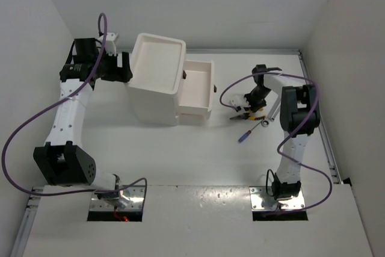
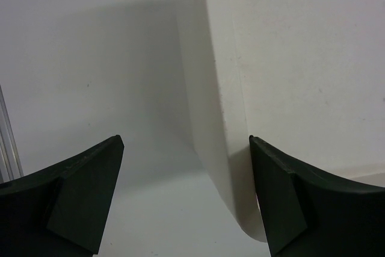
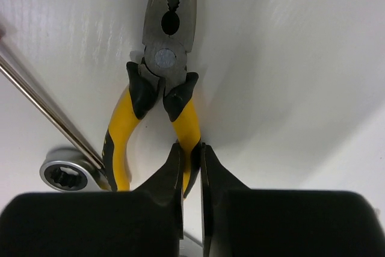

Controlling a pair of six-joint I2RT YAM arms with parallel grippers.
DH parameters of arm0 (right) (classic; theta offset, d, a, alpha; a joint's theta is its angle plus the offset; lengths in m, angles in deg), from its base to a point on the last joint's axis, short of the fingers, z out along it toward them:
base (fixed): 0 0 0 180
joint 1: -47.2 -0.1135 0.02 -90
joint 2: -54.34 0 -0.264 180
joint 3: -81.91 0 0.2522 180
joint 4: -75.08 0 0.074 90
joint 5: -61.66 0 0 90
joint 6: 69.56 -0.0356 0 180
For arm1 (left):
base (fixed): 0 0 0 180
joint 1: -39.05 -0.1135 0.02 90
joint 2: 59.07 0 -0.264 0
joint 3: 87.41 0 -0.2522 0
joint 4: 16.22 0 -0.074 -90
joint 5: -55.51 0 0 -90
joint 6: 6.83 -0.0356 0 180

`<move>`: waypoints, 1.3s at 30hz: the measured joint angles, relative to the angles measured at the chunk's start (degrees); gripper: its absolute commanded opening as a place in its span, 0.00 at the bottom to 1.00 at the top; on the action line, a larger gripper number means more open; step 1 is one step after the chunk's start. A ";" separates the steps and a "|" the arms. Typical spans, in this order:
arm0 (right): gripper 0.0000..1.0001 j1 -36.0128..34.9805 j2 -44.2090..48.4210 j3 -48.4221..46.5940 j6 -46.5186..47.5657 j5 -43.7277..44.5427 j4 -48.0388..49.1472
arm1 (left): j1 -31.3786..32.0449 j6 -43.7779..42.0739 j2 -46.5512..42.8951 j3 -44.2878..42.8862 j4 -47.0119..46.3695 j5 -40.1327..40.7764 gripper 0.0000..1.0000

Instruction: Sort the tools into containers

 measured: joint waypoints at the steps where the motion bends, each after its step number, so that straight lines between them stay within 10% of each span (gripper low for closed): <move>1: 0.00 -0.02 0.09 0.11 -0.57 0.00 0.13 | -0.02 0.13 -0.02 0.11 -0.17 -0.09 0.89; 16: 0.00 4.42 16.57 1.18 -31.26 -9.70 -2.16 | -0.02 8.04 -5.27 7.32 -6.05 3.63 0.87; 32: 0.00 0.44 21.44 -7.69 -112.83 -25.27 13.90 | 0.02 17.35 -8.41 9.07 -6.82 8.96 0.99; 39: 0.00 -5.27 16.20 -9.01 -132.69 -27.41 22.82 | 0.00 18.25 -8.83 9.07 -7.21 9.51 0.99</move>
